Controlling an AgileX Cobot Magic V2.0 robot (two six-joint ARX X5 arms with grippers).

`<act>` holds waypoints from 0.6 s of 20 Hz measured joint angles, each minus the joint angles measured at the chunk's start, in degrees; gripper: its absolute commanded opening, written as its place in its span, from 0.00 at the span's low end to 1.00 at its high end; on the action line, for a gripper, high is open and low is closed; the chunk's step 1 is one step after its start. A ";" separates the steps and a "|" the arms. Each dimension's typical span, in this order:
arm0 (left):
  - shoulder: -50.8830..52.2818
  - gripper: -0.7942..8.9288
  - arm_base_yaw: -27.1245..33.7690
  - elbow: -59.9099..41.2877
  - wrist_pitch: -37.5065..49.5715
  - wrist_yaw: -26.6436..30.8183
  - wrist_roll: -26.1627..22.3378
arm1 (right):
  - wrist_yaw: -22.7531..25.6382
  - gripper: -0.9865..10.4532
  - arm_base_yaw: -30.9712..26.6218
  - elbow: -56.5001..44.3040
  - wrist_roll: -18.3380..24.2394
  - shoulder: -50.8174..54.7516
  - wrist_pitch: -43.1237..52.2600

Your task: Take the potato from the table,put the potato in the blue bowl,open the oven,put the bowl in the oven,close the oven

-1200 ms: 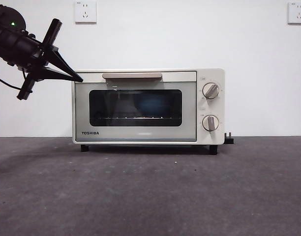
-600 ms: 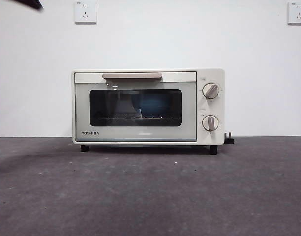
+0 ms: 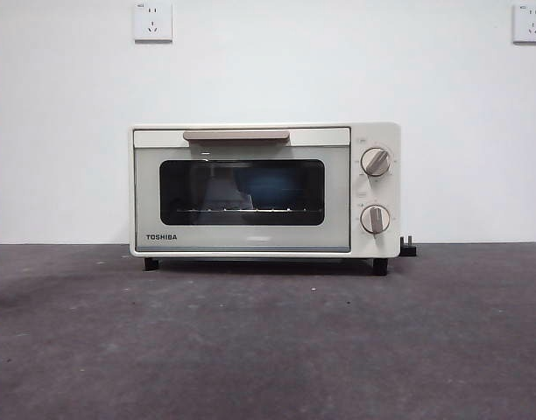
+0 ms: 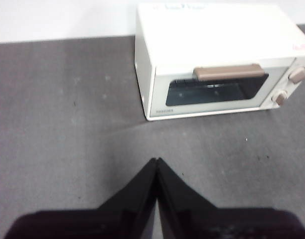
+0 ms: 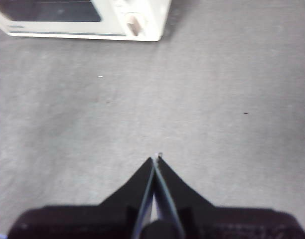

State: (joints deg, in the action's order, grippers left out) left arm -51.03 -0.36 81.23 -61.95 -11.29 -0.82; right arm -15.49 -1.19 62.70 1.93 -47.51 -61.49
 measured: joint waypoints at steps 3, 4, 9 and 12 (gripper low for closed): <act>-0.90 0.08 -0.04 0.00 -0.09 0.00 -0.02 | 2.56 0.09 0.00 0.00 -0.02 -0.26 0.00; -1.44 0.08 -0.04 0.00 -0.11 0.00 0.00 | 2.89 0.09 0.00 0.00 0.00 -0.46 0.07; -6.32 0.08 -0.11 -0.02 -0.09 -0.09 -0.02 | 3.08 0.09 0.00 0.00 0.00 -1.68 0.92; -4.07 0.08 -0.26 -1.66 6.05 1.88 -1.62 | 3.48 0.09 0.00 0.00 0.00 -2.82 1.42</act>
State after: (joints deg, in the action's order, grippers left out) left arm -55.09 -0.62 79.57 -55.90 -9.41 -2.44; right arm -12.01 -1.19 62.70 1.93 -50.33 -60.07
